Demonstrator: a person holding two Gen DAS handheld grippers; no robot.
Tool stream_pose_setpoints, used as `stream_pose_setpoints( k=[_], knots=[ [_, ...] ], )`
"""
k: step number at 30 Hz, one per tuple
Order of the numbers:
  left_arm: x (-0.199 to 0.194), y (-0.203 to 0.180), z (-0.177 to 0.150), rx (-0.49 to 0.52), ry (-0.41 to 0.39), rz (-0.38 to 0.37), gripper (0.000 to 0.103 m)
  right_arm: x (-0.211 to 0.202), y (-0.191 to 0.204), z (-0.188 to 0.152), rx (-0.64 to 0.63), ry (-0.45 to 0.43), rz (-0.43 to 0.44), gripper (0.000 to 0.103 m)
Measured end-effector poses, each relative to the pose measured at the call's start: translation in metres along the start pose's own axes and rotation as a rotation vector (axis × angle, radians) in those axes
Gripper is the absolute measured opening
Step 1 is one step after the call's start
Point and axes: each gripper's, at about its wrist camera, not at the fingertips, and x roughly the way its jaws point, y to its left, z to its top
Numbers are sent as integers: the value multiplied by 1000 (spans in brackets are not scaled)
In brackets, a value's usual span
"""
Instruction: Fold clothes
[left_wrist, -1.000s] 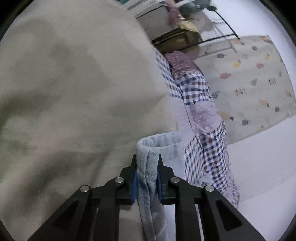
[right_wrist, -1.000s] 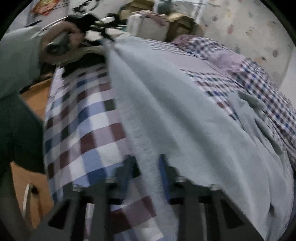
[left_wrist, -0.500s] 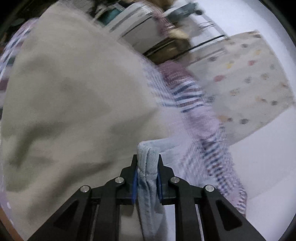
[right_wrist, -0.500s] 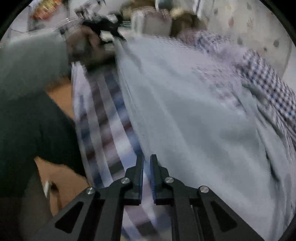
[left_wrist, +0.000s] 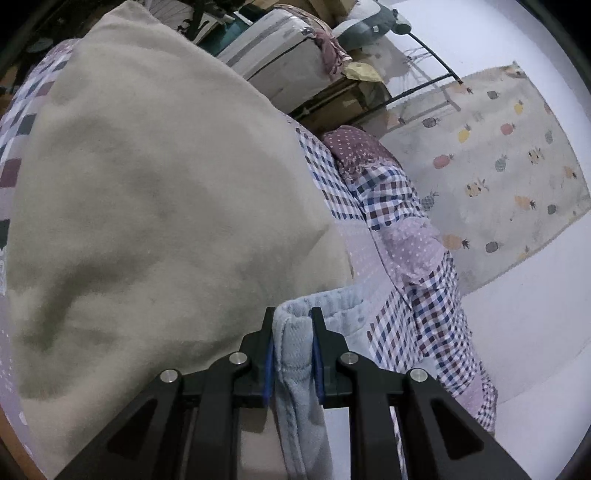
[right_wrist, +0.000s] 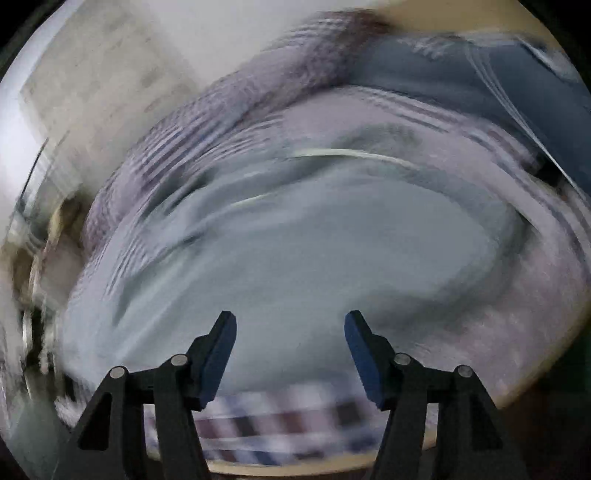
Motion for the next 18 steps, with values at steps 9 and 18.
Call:
stream_pose_setpoints(
  k=[9, 18],
  knots=[
    [-3, 3, 0, -41, 12, -32, 16, 19, -66, -16, 329, 124, 57, 63],
    [-7, -2, 0, -34, 13, -47, 16, 22, -39, 4, 254, -12, 385, 58]
  ],
)
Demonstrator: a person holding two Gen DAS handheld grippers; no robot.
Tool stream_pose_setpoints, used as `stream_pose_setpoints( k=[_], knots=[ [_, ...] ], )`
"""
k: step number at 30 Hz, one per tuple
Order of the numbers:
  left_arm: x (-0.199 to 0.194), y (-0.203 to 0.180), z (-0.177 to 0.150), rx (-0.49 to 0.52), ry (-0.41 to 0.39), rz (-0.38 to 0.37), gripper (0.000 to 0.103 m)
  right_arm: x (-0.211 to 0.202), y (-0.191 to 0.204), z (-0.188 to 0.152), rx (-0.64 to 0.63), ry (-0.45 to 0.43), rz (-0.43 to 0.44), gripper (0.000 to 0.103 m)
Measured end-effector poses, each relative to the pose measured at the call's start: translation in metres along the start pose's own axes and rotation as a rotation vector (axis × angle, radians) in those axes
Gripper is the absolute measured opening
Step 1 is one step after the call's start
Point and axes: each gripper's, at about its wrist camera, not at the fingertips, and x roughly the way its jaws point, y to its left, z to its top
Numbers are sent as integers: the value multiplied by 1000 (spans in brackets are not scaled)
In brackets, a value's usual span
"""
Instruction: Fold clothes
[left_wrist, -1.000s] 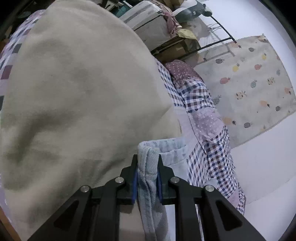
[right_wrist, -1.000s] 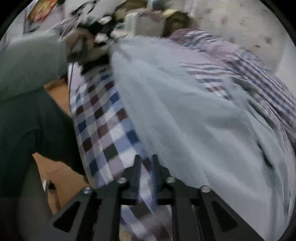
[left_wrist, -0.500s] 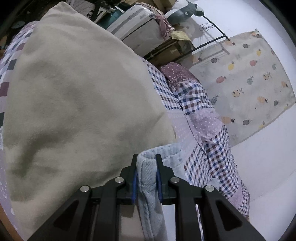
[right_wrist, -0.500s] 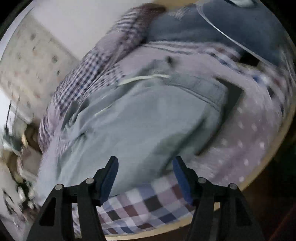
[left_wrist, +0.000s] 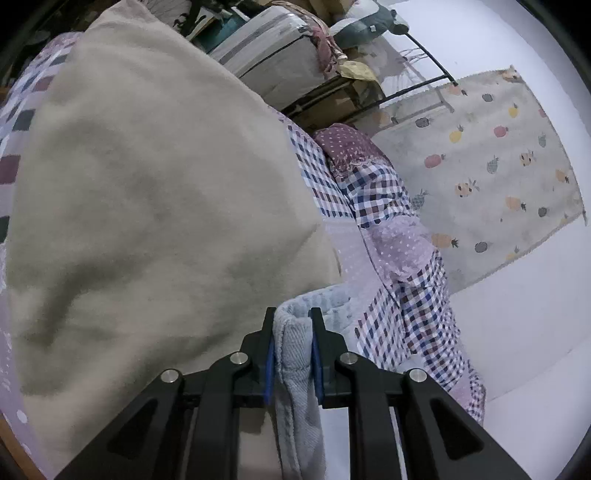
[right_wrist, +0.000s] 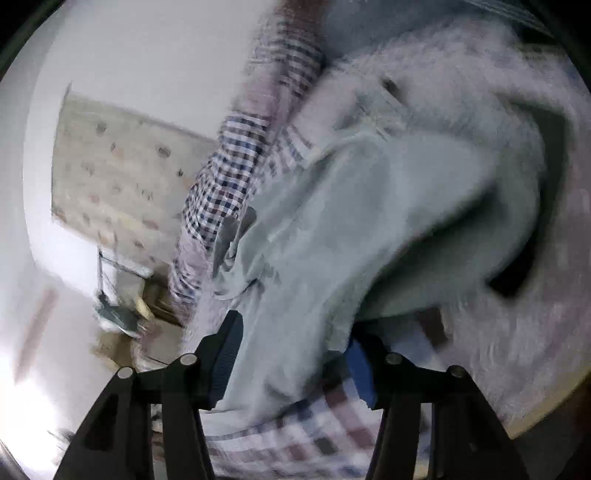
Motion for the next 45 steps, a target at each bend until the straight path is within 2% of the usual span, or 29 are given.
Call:
stream_pose_setpoints(
  k=[1, 4, 5, 10, 11, 12, 13, 15, 16, 18, 21, 24, 26, 28, 30, 31, 33, 35, 36, 38, 40, 42, 45],
  knots=[
    [1, 0, 0, 0, 0, 2, 16, 4, -1, -1, -4, 6, -27, 58],
    [2, 1, 1, -6, 1, -2, 16, 18, -27, -8, 89, 72, -113, 58],
    [2, 1, 1, -7, 2, -1, 16, 19, -34, -10, 109, 83, -142, 54],
    [5, 0, 2, -2, 7, 7, 16, 21, -36, -12, 92, 80, -156, 53],
    [5, -1, 3, -3, 7, 5, 16, 18, -32, -11, 85, 83, -133, 33],
    [3, -1, 3, -10, 4, -9, 16, 14, -27, -9, 80, 84, -110, 9],
    [1, -2, 3, -17, -1, -25, 15, 5, -23, -6, 88, 57, -60, 9],
    [-10, -8, 4, -30, -17, -116, 15, -30, -10, -3, 105, -39, 135, 10],
    [-15, -12, 4, -24, -27, -142, 15, -47, -3, -2, 102, -89, 196, 10],
    [-20, -17, 5, 3, -39, -151, 15, -65, -3, -5, 104, -132, 236, 10],
    [-16, -10, 7, -22, -20, -120, 15, -73, -16, -12, 160, -160, 227, 10],
    [-13, 5, 8, -87, -2, -102, 15, -71, -12, -14, 178, -185, 160, 11],
    [-15, 5, 9, -83, -15, -95, 15, -68, -4, -10, 184, -202, 95, 11],
    [-21, 4, 9, -70, -35, -98, 15, -75, 2, -10, 172, -217, -9, 12],
    [-30, 6, 13, -62, -69, -101, 14, -87, 6, -11, 161, -243, -181, 12],
    [-33, 8, 16, -64, -80, -100, 14, -89, 6, -11, 159, -248, -237, 13],
    [-37, 13, 19, -69, -86, -89, 14, -103, -3, -13, 175, -291, -366, 20],
    [-38, 18, 19, -71, -77, -66, 14, -109, -10, -13, 203, -318, -427, 25],
    [-37, 21, 19, -73, -65, -61, 15, -110, -13, -14, 213, -324, -432, 27],
    [-34, 25, 18, -84, -29, -61, 24, -108, -14, -16, 218, -327, -436, 28],
    [-33, 29, 14, -91, 6, -69, 54, -100, -8, -17, 184, -312, -431, 28],
    [-31, 30, 9, -84, 44, -85, 63, -83, 8, -17, 109, -288, -414, 28],
    [-29, 23, -3, -14, 110, -95, 66, -50, 44, -27, -80, -223, -381, 30]
  ],
)
